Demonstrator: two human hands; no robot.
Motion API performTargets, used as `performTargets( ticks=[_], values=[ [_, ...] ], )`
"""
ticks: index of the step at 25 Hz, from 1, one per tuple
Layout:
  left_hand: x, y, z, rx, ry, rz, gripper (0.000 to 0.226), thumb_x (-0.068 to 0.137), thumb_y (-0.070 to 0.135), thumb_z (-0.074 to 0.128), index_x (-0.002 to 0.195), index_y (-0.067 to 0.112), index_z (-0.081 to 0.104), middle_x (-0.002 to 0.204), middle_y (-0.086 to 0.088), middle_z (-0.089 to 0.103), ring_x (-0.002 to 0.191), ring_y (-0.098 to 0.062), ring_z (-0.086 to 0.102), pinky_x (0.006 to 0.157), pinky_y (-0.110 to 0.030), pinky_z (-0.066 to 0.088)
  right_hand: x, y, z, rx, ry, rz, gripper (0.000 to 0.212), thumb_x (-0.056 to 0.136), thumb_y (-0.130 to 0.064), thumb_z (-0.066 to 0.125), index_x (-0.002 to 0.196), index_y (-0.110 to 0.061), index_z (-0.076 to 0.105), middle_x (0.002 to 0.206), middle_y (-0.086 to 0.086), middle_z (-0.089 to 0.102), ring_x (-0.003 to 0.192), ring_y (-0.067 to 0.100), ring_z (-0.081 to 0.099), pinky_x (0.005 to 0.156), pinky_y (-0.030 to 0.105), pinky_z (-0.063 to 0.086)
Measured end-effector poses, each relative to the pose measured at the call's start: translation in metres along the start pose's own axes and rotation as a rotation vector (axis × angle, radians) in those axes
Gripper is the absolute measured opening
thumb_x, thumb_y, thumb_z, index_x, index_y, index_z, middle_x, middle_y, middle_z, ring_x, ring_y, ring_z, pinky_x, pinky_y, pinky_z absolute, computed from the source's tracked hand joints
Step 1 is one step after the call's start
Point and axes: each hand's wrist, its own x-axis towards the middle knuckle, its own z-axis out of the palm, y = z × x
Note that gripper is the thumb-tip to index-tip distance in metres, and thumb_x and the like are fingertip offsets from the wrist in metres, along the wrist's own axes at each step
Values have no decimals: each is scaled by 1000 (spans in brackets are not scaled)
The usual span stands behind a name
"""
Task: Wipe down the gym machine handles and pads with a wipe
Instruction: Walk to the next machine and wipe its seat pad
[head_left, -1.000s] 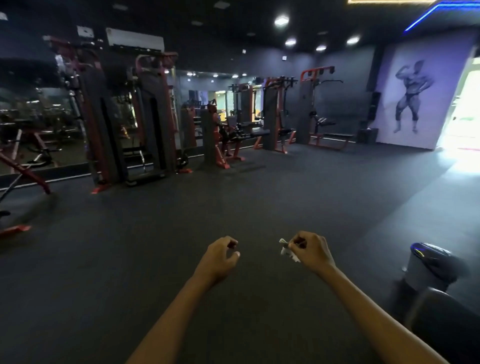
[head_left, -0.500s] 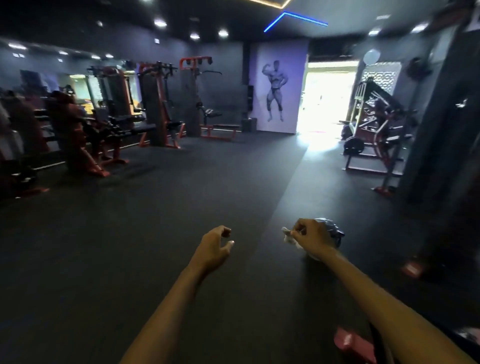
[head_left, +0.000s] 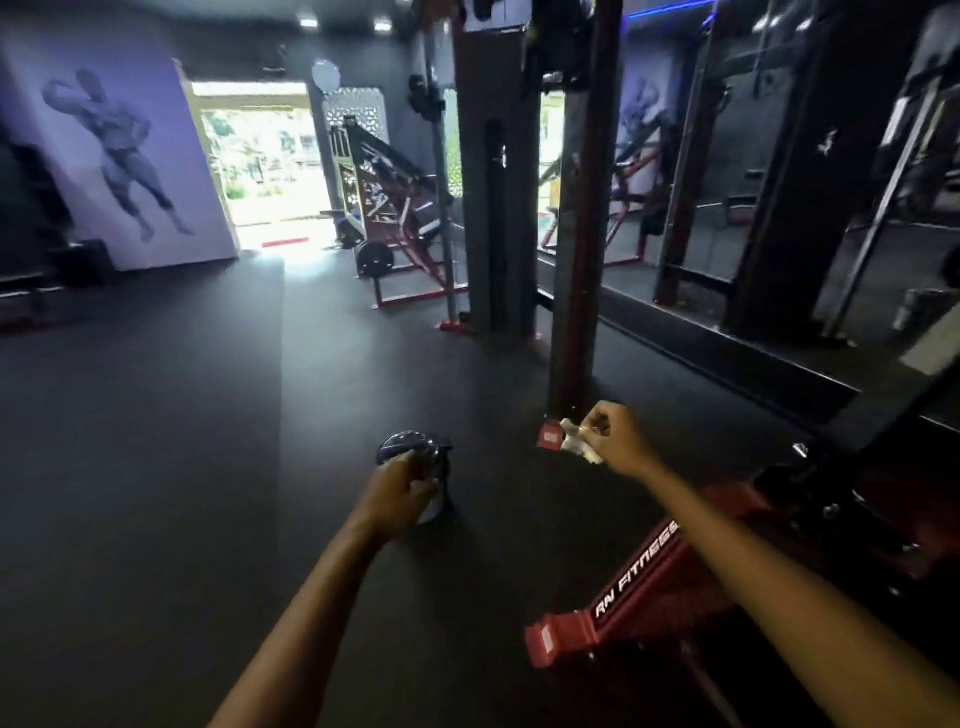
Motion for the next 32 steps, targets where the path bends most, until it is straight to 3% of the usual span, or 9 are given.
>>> performTargets(
  ticks=[3,7,12,16,19,21,25,29,32],
  values=[
    [105,-6,22,76,-157,142,22,86,17,62,105,7,63,100,-5,64,92,-25,62,80,-32,49,73,20,8,1,60,79,19,82,-16,69,71,-13,53,77,9,61,74,22,58,68,36,49],
    [251,4,17,52,-139,242,14,88,15,62,101,9,63,100,-4,64,92,-23,61,81,-37,49,155,31,15,0,150,133,19,82,-25,69,74,-16,54,83,11,65,81,26,63,74,41,52],
    [374,27,57,-89,-240,343,21,86,7,64,81,25,56,84,4,63,80,-16,61,65,-21,42,220,58,-19,-96,291,227,25,82,-30,71,82,-7,62,84,11,69,79,23,65,69,33,51],
    [464,69,120,-161,-425,504,10,88,5,61,95,13,61,88,1,62,81,-14,61,71,-23,46,264,106,-57,-148,521,387,16,83,-21,69,84,-6,64,85,9,69,81,21,64,67,27,47],
    [541,94,166,-160,-548,697,9,89,9,62,97,12,63,87,0,63,78,-7,59,72,-21,43,292,127,-72,-152,663,469,10,84,-14,67,77,-12,60,75,0,63,74,14,61,55,9,41],
    [588,118,191,-136,-625,746,19,89,11,61,108,6,64,94,-7,66,84,-17,63,71,-21,43,299,139,-79,-139,786,522,10,83,-15,68,77,-11,62,73,0,65,70,12,61,58,13,45],
    [636,165,247,-163,-715,858,27,88,6,62,115,1,62,108,-9,65,102,-20,61,86,-28,43,296,159,-99,-154,957,673,18,81,-27,71,78,-10,67,76,5,68,73,16,63,71,31,48],
    [651,227,333,-266,-866,1017,23,86,7,65,108,6,65,96,2,65,96,-12,62,79,-12,37,299,183,-139,-275,1111,753,21,82,-25,71,80,-5,69,76,7,69,72,15,62,63,17,43],
    [644,272,392,-325,-996,1126,19,85,11,67,104,14,67,89,20,64,87,3,61,78,-14,42,302,214,-180,-351,1227,789,19,83,-23,69,81,-5,68,77,5,67,72,15,61,59,9,40]
  ],
)
